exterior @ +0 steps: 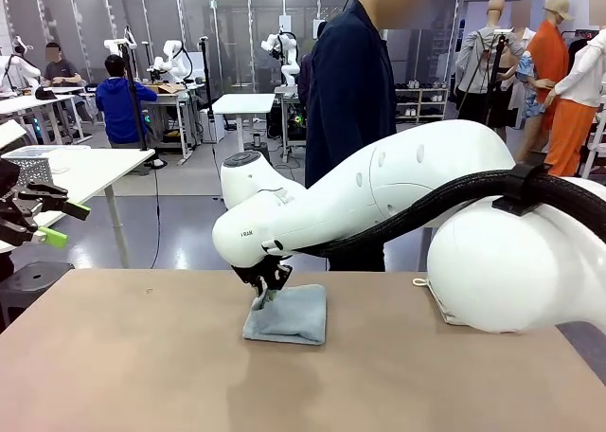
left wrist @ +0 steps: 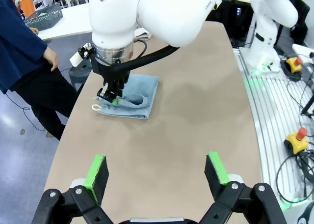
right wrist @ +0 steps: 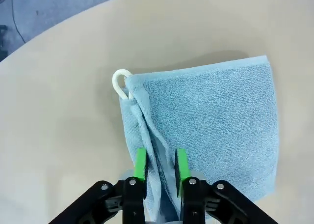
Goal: Fold the towels and place them in the basket.
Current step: When a person lays out a Towel with hook on the table, fold it in half twice.
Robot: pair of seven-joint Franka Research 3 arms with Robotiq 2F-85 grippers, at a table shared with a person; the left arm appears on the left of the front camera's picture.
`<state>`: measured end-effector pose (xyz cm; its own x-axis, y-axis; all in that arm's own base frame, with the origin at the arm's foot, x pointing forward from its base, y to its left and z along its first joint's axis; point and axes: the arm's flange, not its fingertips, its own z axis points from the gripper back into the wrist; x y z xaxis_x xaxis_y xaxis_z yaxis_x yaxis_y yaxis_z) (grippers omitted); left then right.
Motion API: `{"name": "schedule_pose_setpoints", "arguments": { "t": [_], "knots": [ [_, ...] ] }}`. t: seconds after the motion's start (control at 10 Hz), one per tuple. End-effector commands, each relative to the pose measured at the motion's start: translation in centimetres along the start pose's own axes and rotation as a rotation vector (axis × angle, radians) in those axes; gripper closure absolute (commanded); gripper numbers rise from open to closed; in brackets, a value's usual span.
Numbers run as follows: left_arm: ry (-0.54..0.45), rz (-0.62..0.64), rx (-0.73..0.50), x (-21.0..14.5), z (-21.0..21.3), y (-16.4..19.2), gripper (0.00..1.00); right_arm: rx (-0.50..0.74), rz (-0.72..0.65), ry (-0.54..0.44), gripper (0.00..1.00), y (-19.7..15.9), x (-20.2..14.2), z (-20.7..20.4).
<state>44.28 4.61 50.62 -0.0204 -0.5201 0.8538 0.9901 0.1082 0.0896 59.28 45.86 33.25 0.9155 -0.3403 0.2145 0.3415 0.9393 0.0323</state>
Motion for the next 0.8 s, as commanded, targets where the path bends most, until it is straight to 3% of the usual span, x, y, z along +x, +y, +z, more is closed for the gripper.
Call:
{"name": "schedule_pose_setpoints", "arguments": {
  "t": [0.0, 0.1, 0.2, 0.3, 0.4, 0.6, 0.7],
  "knots": [
    [-0.006, -0.001, 0.003, 0.2, 0.1, -0.1, 0.0, 0.034, -0.056, -0.009, 0.35, -0.4, -0.4, 0.1],
    [-0.006, -0.001, 0.003, 0.2, 0.1, -0.1, 0.0, 0.041, -0.064, -0.029, 0.53, -0.7, -0.4, 0.4],
    [-0.006, -0.001, 0.003, 0.2, 0.1, -0.1, 0.0, 0.045, -0.06, -0.032, 0.15, -1.1, -0.6, 1.2],
    [-0.006, -0.001, 0.003, 0.2, 0.1, -0.1, 0.0, 0.057, -0.051, -0.034, 0.33, -2.2, -0.8, 2.8],
    [-0.006, -0.001, 0.003, 0.2, 0.1, -0.1, 0.0, 0.052, -0.019, -0.002, 0.0, -3.8, -0.8, 4.4],
    [-0.006, -0.001, 0.003, 0.2, 0.1, -0.1, 0.0, 0.034, 0.119, 0.038, 0.0, -8.7, -0.4, 7.3],
    [-0.006, -0.001, 0.003, 0.2, 0.1, -0.1, 0.0, 0.121, 0.176, 0.093, 0.0, -11.9, 0.1, 8.2]
  ]
}}
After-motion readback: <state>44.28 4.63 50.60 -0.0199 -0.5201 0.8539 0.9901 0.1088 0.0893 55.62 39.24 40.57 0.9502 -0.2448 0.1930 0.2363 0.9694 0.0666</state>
